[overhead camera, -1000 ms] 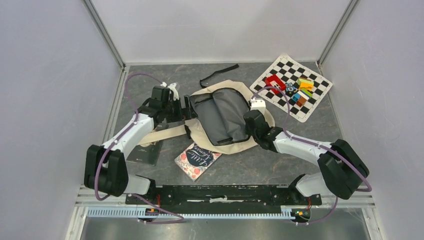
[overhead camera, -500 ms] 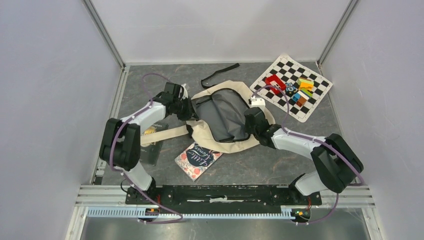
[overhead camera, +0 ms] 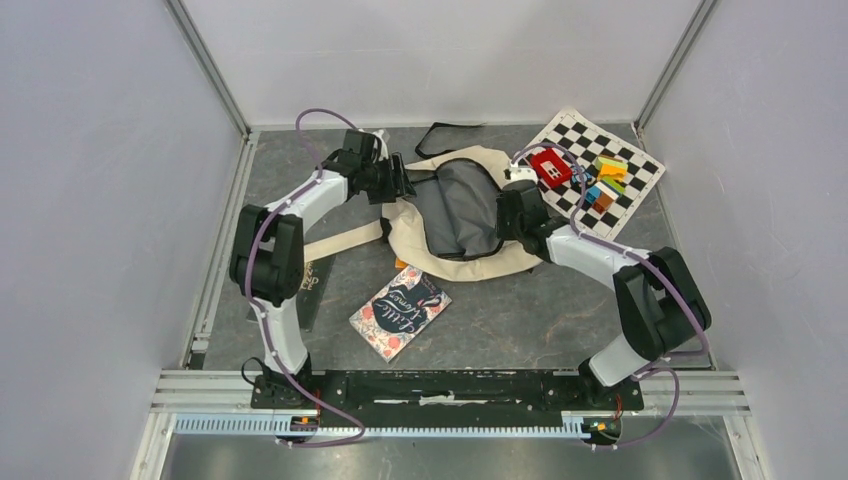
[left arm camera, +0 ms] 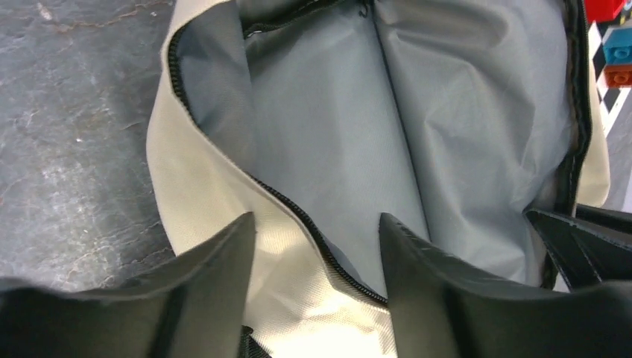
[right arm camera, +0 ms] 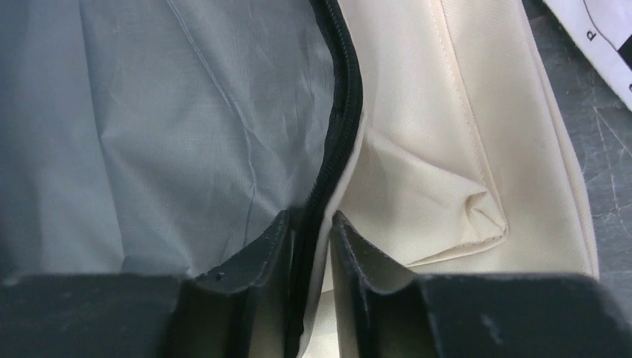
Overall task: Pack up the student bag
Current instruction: Unzip the student bag at the center of the board, then pick up the book from the center of the board.
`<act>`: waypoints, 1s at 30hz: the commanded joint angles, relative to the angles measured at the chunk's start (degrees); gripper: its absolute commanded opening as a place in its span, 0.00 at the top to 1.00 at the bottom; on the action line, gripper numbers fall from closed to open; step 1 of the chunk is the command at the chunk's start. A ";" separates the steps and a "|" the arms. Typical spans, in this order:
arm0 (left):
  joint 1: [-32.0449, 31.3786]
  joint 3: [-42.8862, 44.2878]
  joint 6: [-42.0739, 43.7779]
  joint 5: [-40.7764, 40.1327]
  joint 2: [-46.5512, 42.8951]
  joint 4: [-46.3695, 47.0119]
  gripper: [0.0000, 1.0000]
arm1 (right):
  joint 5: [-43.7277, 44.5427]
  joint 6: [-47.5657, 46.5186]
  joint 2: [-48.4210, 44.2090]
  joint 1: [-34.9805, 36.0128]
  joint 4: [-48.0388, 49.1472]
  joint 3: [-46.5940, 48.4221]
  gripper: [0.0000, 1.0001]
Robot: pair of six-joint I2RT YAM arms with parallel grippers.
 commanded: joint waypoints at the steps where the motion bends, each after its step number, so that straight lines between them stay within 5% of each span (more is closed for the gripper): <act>1: 0.12 -2.79 1.59 -4.82 -6.80 1.18 0.22 | -6.76 -5.27 -0.70 -2.12 -3.83 4.12 0.57; 6: 0.03 -14.79 -0.70 -10.20 -20.33 1.84 0.08 | -11.10 -6.89 -6.11 -3.84 -5.54 2.94 0.19; 11: -0.06 -27.60 -4.65 -14.25 -36.24 1.51 0.01 | -9.15 -10.82 -13.08 -3.86 -9.13 3.03 0.03; 19: -0.47 -48.11 -11.98 -10.22 -53.37 2.24 0.00 | -19.61 -8.51 -26.12 -3.62 -8.34 -4.90 0.02; 30: -7.46 -52.18 -9.83 -8.21 -45.27 9.61 0.00 | -30.03 3.63 -37.37 0.37 -3.64 -22.22 0.02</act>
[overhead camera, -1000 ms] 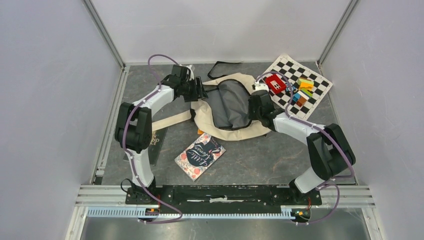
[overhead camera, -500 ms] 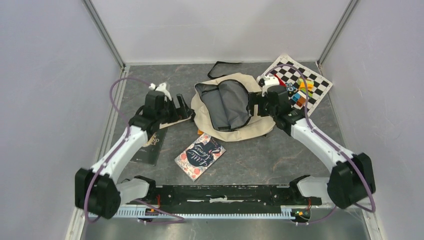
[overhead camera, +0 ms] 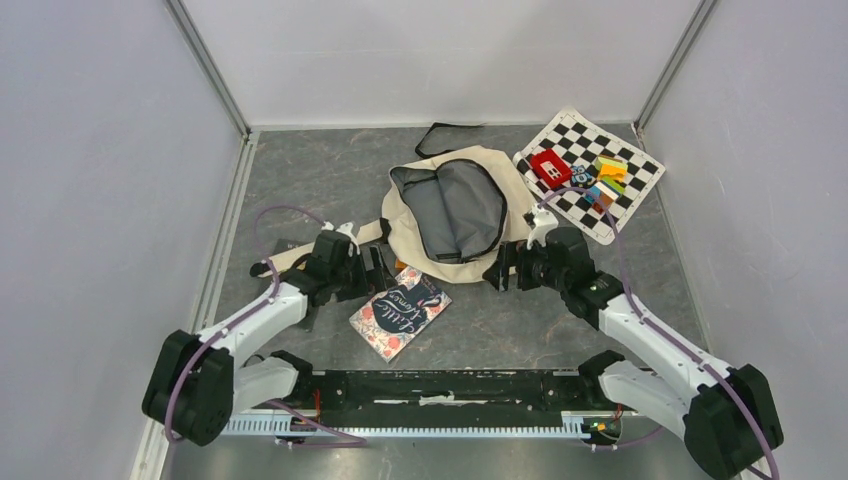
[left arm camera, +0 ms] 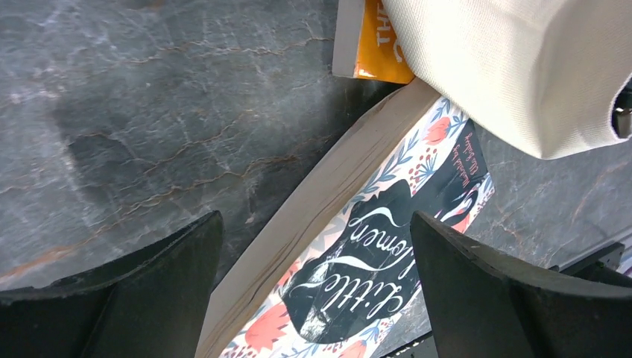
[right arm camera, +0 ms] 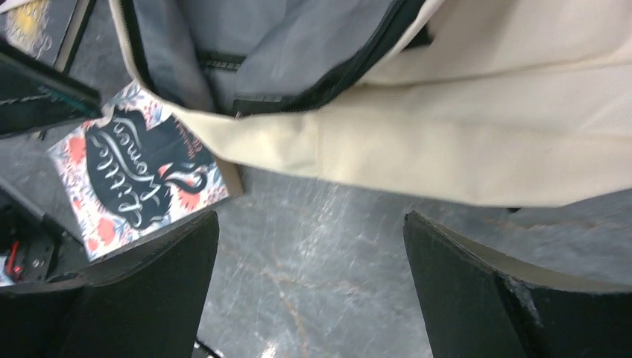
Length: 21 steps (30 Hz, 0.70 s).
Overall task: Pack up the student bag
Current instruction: Pick up the book from the center of the board.
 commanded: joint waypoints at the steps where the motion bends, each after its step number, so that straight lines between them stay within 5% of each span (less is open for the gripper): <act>1: -2.18 1.73 0.76 0.88 3.94 5.63 0.00 | -5.61 6.82 -4.43 1.71 2.83 -4.19 0.02; 8: -6.75 0.80 0.43 1.27 8.10 6.61 0.00 | -8.79 17.57 -5.41 6.24 10.98 -14.69 0.05; 21: -26.38 -4.50 -21.46 -6.00 -2.11 8.15 0.00 | -6.27 26.44 0.38 15.80 21.32 -18.95 0.06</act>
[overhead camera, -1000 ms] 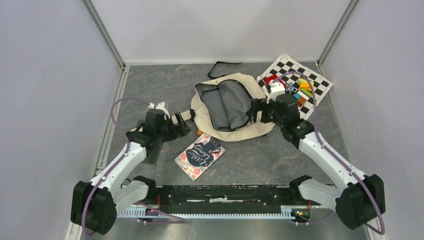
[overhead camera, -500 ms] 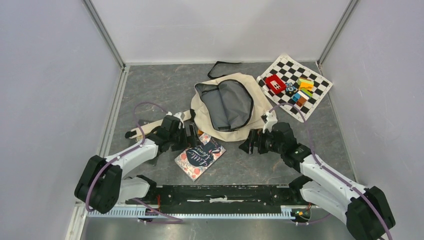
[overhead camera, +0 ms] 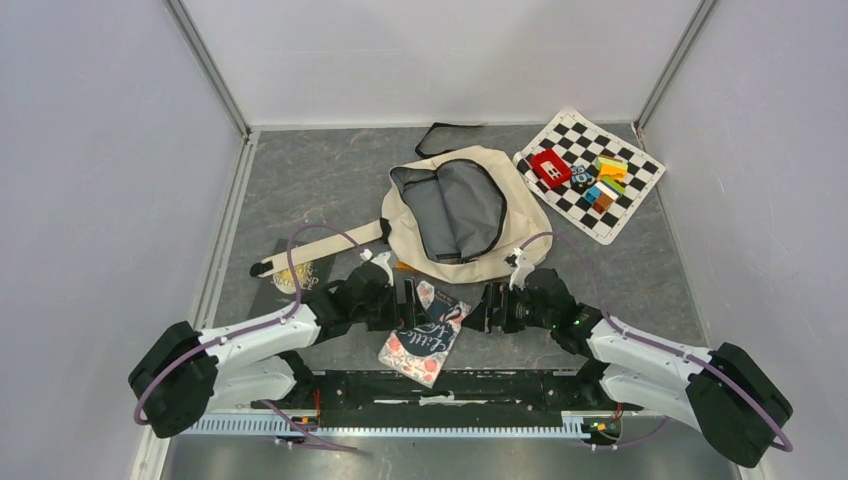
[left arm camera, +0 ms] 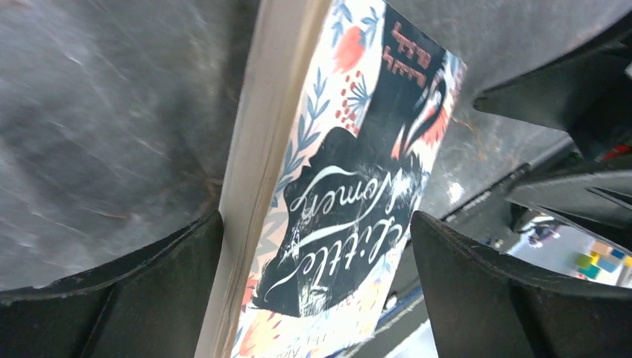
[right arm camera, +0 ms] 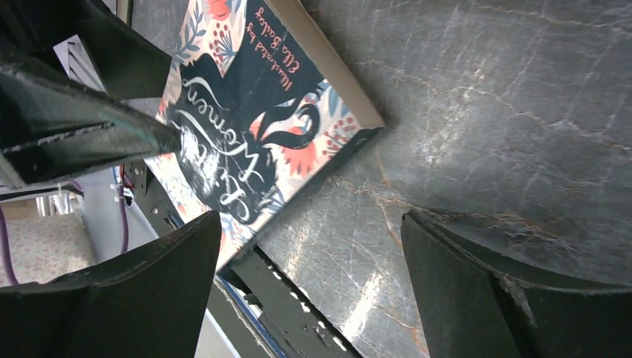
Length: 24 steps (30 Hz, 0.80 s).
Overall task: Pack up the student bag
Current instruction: Pick up the book from the center of the board.
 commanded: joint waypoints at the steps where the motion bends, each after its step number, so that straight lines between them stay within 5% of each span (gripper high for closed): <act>1: -3.86 -0.28 -8.95 -3.16 -2.22 2.01 0.00 | 0.71 4.72 1.33 1.96 6.50 -1.44 0.06; 15: -6.03 1.34 -9.35 -4.21 9.46 2.92 0.20 | 1.79 8.79 13.65 6.42 19.72 -1.86 0.22; 24: -7.85 0.54 -15.57 -5.27 6.47 10.19 0.37 | 3.38 10.43 19.83 10.28 23.46 -1.15 0.30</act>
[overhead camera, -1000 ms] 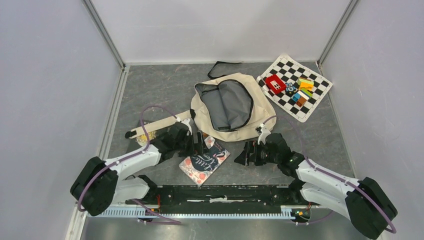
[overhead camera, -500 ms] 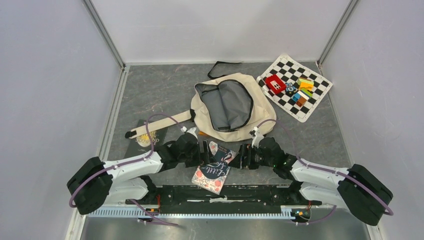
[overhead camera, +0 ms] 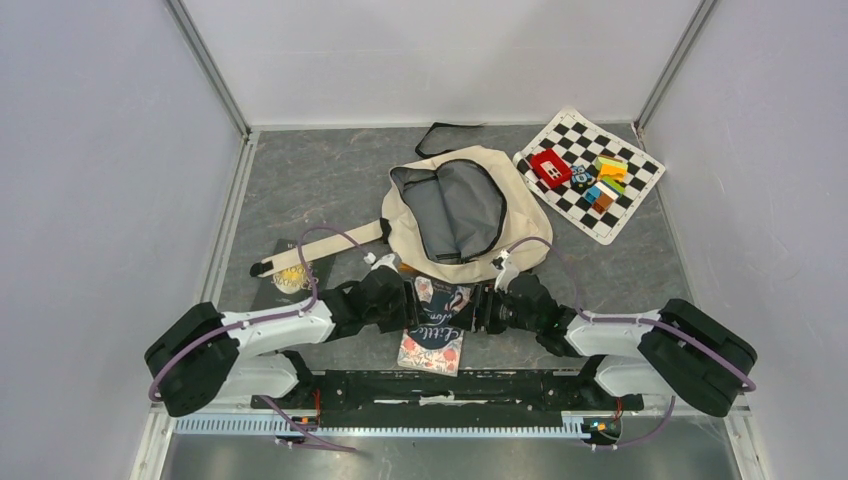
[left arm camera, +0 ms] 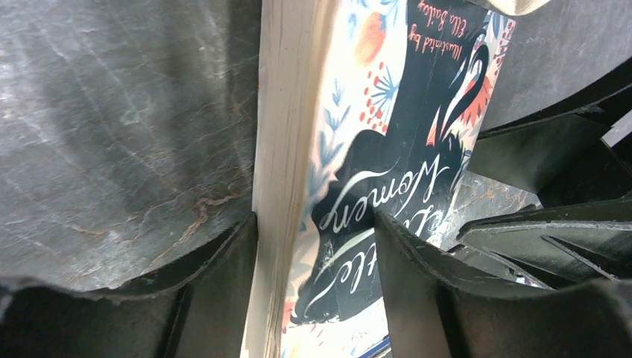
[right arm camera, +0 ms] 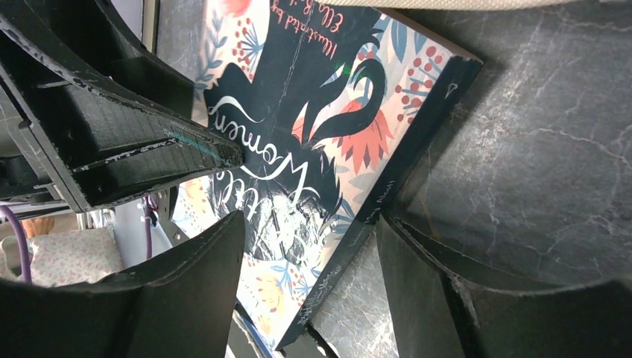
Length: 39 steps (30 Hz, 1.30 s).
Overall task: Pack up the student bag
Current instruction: Pick up the book from the center of the board.
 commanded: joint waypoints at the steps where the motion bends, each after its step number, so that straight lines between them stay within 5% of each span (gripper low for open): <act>1: -1.80 -1.46 -7.18 -0.18 -1.11 7.97 0.40 | 0.24 1.05 3.52 3.34 0.87 0.70 0.30; 5: -1.89 -1.91 -9.51 -0.78 -2.98 10.46 0.54 | 0.70 0.94 4.49 4.05 0.59 1.26 0.30; 11: -1.89 -2.90 -9.83 -2.17 -6.41 10.33 0.97 | 2.03 -0.72 3.26 4.07 -2.68 2.24 0.30; 19: -1.89 -4.10 -8.71 -4.16 -17.96 10.11 0.98 | 5.38 -2.02 -4.27 3.80 -8.79 3.70 0.23; 24: -1.89 -2.02 -4.95 -7.71 -25.30 6.96 0.98 | 8.41 -3.34 -14.14 2.91 -14.25 5.48 0.02; 29: -1.89 0.16 -1.79 -7.25 -30.07 7.46 0.98 | 7.85 -6.12 -19.80 2.18 -16.25 8.91 0.02; 39: -1.89 0.34 3.84 -7.07 -36.53 12.74 0.98 | 2.29 -6.21 -16.44 2.05 -14.10 12.97 0.02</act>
